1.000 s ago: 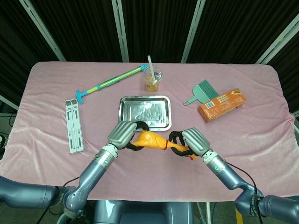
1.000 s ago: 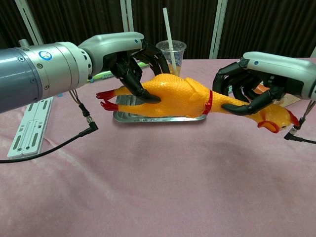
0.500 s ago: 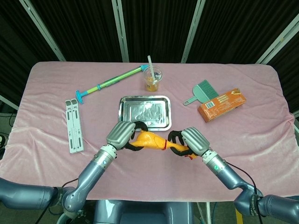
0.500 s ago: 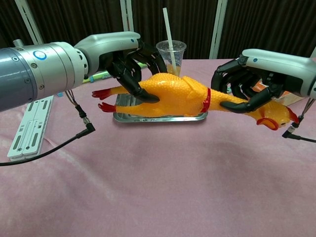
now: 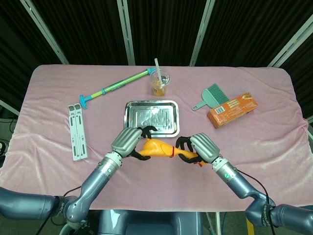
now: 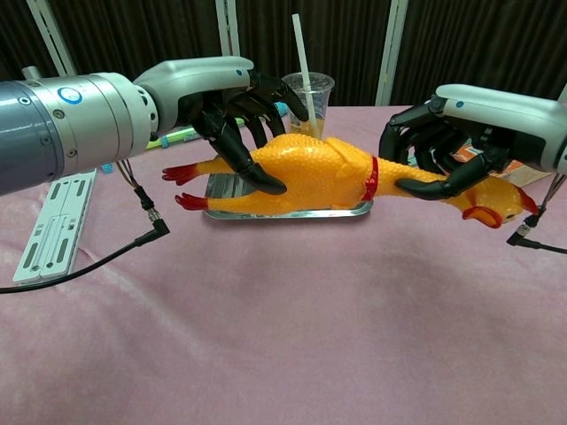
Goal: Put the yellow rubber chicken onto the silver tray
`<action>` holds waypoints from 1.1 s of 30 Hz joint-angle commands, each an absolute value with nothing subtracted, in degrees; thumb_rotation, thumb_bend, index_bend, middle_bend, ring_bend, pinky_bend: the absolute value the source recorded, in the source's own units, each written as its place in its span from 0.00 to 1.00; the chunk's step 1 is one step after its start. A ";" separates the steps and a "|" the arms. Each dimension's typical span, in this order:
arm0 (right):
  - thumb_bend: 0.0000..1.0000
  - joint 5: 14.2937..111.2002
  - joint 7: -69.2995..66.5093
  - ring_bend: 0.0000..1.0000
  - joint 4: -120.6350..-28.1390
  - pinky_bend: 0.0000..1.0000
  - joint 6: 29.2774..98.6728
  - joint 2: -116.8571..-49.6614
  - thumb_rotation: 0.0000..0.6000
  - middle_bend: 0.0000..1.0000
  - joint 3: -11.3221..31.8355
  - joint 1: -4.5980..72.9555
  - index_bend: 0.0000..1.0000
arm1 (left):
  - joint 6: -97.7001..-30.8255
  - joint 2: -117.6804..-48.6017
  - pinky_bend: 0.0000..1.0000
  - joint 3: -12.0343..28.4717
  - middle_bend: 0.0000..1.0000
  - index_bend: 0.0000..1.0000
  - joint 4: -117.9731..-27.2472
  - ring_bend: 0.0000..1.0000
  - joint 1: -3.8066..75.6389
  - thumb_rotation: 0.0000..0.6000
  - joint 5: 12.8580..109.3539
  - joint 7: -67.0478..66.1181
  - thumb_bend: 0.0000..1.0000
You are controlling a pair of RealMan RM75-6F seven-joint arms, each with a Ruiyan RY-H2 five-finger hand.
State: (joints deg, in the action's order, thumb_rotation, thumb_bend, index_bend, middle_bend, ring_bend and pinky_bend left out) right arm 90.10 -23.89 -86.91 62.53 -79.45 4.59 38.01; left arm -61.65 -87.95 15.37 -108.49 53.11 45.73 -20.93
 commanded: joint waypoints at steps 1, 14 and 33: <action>0.61 90.10 -23.84 0.71 -86.95 0.88 62.50 -79.48 1.00 0.70 4.57 38.03 0.92 | -61.69 -88.06 0.47 15.32 0.39 0.25 -108.53 0.35 53.15 1.00 45.68 -21.03 0.04; 0.62 90.17 -24.12 0.71 -88.56 0.88 62.39 -79.35 1.00 0.70 5.01 38.52 0.92 | -63.40 -90.81 0.59 15.58 0.70 0.58 -107.12 0.62 53.33 1.00 47.47 -20.67 0.54; 0.62 89.84 -25.31 0.71 -88.95 0.88 62.04 -79.26 1.00 0.70 5.01 38.69 0.92 | -64.45 -92.04 0.66 16.05 0.83 0.70 -105.55 0.73 52.16 1.00 50.00 -19.19 0.59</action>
